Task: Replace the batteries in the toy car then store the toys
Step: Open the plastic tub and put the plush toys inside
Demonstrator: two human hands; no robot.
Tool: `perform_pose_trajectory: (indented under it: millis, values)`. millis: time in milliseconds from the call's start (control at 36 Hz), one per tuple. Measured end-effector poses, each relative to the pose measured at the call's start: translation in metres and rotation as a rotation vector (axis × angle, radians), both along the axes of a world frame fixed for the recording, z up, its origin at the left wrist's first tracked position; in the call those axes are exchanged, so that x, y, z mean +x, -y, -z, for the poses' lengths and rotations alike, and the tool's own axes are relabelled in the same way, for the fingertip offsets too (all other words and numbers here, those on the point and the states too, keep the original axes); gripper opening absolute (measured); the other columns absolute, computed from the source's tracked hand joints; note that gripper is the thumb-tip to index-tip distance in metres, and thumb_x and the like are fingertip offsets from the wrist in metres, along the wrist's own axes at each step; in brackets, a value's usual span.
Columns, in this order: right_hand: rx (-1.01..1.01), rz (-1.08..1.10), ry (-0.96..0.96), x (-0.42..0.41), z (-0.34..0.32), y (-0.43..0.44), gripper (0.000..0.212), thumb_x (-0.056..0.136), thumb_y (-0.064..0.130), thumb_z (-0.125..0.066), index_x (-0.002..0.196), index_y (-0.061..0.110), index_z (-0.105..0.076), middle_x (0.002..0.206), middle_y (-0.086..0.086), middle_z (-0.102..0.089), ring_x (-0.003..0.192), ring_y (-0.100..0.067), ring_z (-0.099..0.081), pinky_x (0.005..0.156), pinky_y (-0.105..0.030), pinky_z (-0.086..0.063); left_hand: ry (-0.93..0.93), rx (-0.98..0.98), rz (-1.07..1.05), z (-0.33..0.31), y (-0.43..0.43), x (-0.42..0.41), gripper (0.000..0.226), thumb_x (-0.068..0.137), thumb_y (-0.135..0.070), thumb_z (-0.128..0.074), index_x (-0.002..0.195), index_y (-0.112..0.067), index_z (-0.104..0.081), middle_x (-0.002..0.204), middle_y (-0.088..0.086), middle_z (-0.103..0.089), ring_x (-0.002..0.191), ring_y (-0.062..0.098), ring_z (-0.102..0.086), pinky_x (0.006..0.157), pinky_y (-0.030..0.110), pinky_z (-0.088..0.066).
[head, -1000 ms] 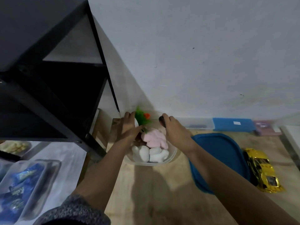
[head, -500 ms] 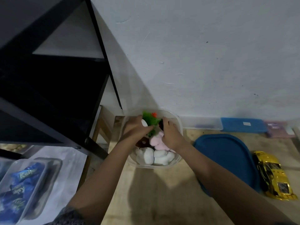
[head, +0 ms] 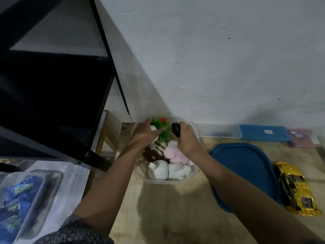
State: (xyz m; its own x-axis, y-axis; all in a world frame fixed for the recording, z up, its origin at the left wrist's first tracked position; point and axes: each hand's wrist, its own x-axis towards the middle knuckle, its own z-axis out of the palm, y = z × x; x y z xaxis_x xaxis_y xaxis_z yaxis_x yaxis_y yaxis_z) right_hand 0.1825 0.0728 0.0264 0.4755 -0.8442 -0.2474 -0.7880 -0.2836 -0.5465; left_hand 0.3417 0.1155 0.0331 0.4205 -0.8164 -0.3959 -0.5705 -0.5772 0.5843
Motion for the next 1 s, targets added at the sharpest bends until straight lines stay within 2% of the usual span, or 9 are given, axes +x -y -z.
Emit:
perform_pose_trajectory:
  millis: [139, 250, 306, 361, 444, 500, 583, 806, 1000]
  values:
    - [0.015, 0.002, -0.046, 0.003, 0.007, -0.001, 0.053, 0.083, -0.008, -0.045, 0.132, 0.008, -0.034, 0.12, -0.02, -0.053, 0.103, -0.032, -0.055, 0.079, -0.038, -0.048, 0.21, -0.129, 0.076, 0.014, -0.007, -0.006, 0.062, 0.087, -0.048, -0.056, 0.134, -0.011, -0.039, 0.13, 0.015, -0.048, 0.118, 0.03, -0.046, 0.096, 0.038, -0.042]
    - [0.045, -0.023, -0.078, 0.004, 0.014, -0.005, 0.054, 0.088, 0.006, -0.046, 0.139, 0.008, -0.028, 0.133, -0.019, -0.047, 0.118, -0.032, -0.048, 0.097, -0.041, -0.043, 0.273, -0.095, 0.142, 0.016, -0.005, -0.013, 0.06, 0.093, -0.037, -0.052, 0.14, -0.005, -0.032, 0.136, 0.02, -0.039, 0.12, 0.034, -0.042, 0.093, 0.034, -0.036]
    - [0.072, -0.051, -0.079, 0.003, 0.014, -0.007, 0.061, 0.091, 0.014, -0.047, 0.145, 0.009, -0.02, 0.144, -0.017, -0.035, 0.13, -0.03, -0.037, 0.107, -0.038, -0.034, 0.28, -0.093, 0.168, 0.02, -0.008, -0.013, 0.061, 0.095, -0.038, -0.046, 0.142, -0.003, -0.03, 0.14, 0.022, -0.038, 0.122, 0.037, -0.042, 0.097, 0.039, -0.036]
    - [0.077, -0.088, -0.093, 0.0, 0.014, -0.008, 0.066, 0.093, 0.022, -0.046, 0.147, 0.008, -0.01, 0.153, -0.014, -0.019, 0.141, -0.027, -0.02, 0.115, -0.035, -0.019, 0.316, -0.093, 0.184, 0.025, -0.012, -0.012, 0.066, 0.095, -0.046, -0.032, 0.143, -0.001, -0.029, 0.142, 0.025, -0.037, 0.125, 0.041, -0.039, 0.101, 0.045, -0.035]
    - [0.072, -0.159, -0.167, -0.004, 0.015, -0.013, 0.075, 0.094, 0.035, -0.042, 0.148, 0.009, 0.003, 0.157, -0.011, 0.003, 0.145, -0.024, 0.004, 0.118, -0.038, 0.0, 0.403, -0.041, 0.249, 0.028, -0.017, -0.013, 0.058, 0.101, -0.038, -0.022, 0.148, -0.007, -0.011, 0.152, 0.017, -0.02, 0.137, 0.037, -0.021, 0.112, 0.045, -0.019]
    - [0.118, -0.179, -0.211, -0.006, 0.016, -0.018, 0.082, 0.093, 0.044, -0.041, 0.147, 0.012, 0.011, 0.157, -0.011, 0.014, 0.144, -0.026, 0.013, 0.117, -0.042, 0.006, 0.368, -0.023, 0.247, 0.029, -0.019, -0.013, 0.055, 0.102, -0.031, -0.022, 0.149, -0.01, -0.003, 0.156, 0.013, -0.008, 0.142, 0.035, -0.008, 0.115, 0.043, -0.008]
    - [0.157, -0.199, -0.245, -0.007, 0.017, -0.021, 0.087, 0.092, 0.05, -0.041, 0.146, 0.013, 0.018, 0.155, -0.011, 0.022, 0.143, -0.026, 0.019, 0.115, -0.043, 0.01, 0.262, -0.001, 0.246, 0.026, -0.02, -0.013, 0.056, 0.102, -0.03, -0.022, 0.149, -0.01, 0.0, 0.158, 0.011, 0.001, 0.144, 0.032, 0.002, 0.117, 0.041, -0.002]
    - [0.204, -0.19, -0.276, -0.001, 0.018, -0.02, 0.098, 0.089, 0.054, -0.046, 0.143, 0.014, 0.025, 0.152, -0.011, 0.029, 0.141, -0.026, 0.025, 0.115, -0.041, 0.011, 0.115, 0.043, 0.253, 0.026, -0.031, -0.016, 0.063, 0.101, -0.03, -0.029, 0.148, -0.008, 0.006, 0.157, 0.009, 0.013, 0.145, 0.025, 0.012, 0.118, 0.039, -0.003]
    - [0.348, -0.13, -0.266, -0.003, 0.002, -0.031, 0.093, 0.09, 0.046, -0.051, 0.146, 0.015, 0.017, 0.154, -0.015, 0.021, 0.141, -0.036, 0.02, 0.116, -0.044, 0.003, 0.059, 0.088, 0.231, 0.014, -0.038, -0.01, 0.07, 0.098, -0.027, -0.038, 0.148, -0.021, 0.01, 0.156, 0.002, 0.021, 0.144, 0.024, 0.018, 0.118, 0.042, -0.011]
